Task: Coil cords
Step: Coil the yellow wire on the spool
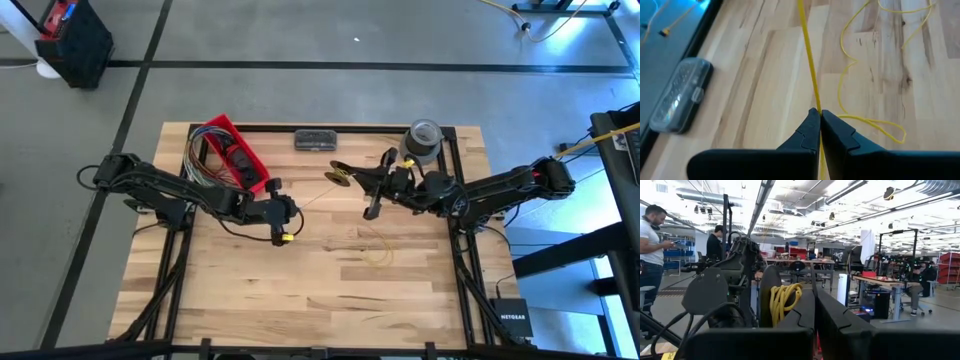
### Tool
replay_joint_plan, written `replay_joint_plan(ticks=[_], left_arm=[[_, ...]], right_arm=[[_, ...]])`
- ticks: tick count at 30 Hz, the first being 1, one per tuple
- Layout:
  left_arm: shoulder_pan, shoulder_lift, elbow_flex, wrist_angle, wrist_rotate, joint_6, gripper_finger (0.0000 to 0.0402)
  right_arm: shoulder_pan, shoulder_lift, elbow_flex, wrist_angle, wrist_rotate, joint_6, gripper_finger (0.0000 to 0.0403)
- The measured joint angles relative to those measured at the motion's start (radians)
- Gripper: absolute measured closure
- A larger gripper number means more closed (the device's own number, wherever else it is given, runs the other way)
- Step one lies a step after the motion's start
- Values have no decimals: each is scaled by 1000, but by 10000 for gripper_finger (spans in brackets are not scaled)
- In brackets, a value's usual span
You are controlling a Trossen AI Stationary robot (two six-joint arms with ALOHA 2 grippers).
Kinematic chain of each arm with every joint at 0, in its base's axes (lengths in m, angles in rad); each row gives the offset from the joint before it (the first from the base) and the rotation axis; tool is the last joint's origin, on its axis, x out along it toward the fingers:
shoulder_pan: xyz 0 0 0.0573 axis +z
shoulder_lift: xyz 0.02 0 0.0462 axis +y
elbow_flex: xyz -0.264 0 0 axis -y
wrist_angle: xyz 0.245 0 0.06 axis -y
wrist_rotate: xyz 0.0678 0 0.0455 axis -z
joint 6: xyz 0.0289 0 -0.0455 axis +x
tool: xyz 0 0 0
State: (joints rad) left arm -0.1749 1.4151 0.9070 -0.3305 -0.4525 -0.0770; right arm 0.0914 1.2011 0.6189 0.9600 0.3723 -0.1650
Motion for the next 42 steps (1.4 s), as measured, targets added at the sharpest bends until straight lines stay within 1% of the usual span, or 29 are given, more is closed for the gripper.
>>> replay_joint_plan(ticks=[4, 7, 9, 14, 17, 20, 23, 25, 29, 31, 35, 39, 42], left_arm=[[0, 0, -1, -5, 6, -7, 394], [0, 3, -5, -29, 16, -39, 381], [0, 6, -8, -31, 18, -51, 363], [0, 3, -4, -15, 12, -57, 310], [-2, 2, -1, -22, 22, -62, 286], [-3, 2, 38, -72, 67, -48, 275], [-16, 1, 96, -71, 77, -43, 273], [-28, -1, 103, 7, 76, -3, 273], [-37, 22, 54, 316, 78, 119, 272], [-23, 52, 33, 412, 79, 150, 272], [24, 137, 29, 476, 75, 172, 272], [68, 239, 29, 598, 74, 172, 272], [87, 293, 28, 655, 71, 185, 272]], right_arm=[[0, 0, 0, 3, 0, 0, 397], [0, -5, 3, 30, 1, 1, 397], [0, -10, 7, 47, 3, 2, 397], [0, -4, 3, 26, 2, 2, 397], [0, -4, 3, 19, 1, 1, 397], [0, -3, 3, 16, 1, 1, 397], [0, -3, 3, 12, 1, 1, 397], [0, -2, 3, 9, 1, 1, 397], [0, -2, 3, -1, -7, 3, 397], [1, -1, 2, -4, -7, 3, 397], [1, -1, 2, -8, -7, 3, 397], [1, -1, 2, -8, -7, 3, 397], [1, 0, 2, -10, -8, 3, 397]])
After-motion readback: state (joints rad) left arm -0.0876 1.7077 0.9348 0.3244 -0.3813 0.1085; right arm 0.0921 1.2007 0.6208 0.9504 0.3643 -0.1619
